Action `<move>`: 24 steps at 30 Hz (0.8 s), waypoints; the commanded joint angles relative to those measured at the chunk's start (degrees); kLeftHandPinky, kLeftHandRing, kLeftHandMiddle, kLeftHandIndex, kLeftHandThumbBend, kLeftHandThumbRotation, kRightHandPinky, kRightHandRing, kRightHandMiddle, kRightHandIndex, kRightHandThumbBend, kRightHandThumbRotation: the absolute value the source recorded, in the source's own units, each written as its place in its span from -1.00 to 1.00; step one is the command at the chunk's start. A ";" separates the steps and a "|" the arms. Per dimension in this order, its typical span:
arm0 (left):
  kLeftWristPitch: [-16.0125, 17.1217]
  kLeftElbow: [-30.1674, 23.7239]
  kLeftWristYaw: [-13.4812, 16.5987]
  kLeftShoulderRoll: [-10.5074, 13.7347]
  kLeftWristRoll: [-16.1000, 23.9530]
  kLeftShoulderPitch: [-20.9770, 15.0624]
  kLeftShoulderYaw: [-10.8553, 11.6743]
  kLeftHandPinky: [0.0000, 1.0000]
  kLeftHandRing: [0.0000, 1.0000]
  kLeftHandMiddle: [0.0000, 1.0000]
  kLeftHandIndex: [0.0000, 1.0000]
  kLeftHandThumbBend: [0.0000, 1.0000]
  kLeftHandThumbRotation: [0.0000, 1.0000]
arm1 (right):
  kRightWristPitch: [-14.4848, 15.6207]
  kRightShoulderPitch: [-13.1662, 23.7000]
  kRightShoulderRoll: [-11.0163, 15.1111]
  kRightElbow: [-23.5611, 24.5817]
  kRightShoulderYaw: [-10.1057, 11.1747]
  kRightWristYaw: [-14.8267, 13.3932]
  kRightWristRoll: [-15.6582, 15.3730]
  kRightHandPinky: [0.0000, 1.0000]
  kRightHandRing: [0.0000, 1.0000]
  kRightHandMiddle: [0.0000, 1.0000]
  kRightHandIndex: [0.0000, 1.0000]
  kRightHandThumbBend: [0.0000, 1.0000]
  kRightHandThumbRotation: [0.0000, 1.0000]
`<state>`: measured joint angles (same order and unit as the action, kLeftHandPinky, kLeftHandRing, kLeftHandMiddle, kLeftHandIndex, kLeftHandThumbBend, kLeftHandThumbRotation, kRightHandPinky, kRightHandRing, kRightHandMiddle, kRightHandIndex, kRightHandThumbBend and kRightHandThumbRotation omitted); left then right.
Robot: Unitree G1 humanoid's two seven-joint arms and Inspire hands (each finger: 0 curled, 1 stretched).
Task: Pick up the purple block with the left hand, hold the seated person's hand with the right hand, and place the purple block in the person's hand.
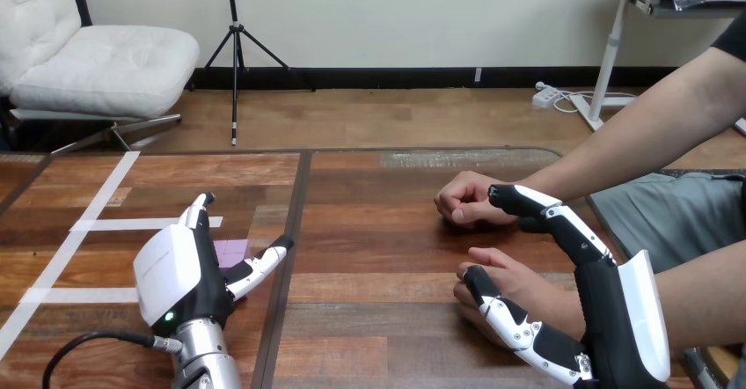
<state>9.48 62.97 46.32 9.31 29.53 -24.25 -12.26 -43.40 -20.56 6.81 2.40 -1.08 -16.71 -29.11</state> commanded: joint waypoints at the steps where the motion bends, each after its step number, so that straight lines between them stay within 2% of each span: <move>1: 0.04 0.35 -0.01 0.03 -0.22 -5.22 -0.12 0.52 0.66 0.72 0.72 0.82 0.20 | 0.30 1.33 0.08 3.21 0.42 0.02 0.82 0.42 0.53 0.52 0.50 -0.04 -0.46; 24: -0.01 1.37 0.17 -0.30 -0.12 -5.68 -0.24 0.54 0.67 0.73 0.75 0.80 0.19 | 1.53 0.85 0.39 4.34 0.32 0.68 1.02 0.43 0.53 0.52 0.50 -0.02 -0.44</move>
<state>9.48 63.85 46.22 8.54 29.49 -25.12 -12.31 -42.16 -21.31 6.88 3.91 -1.07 -16.37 -29.10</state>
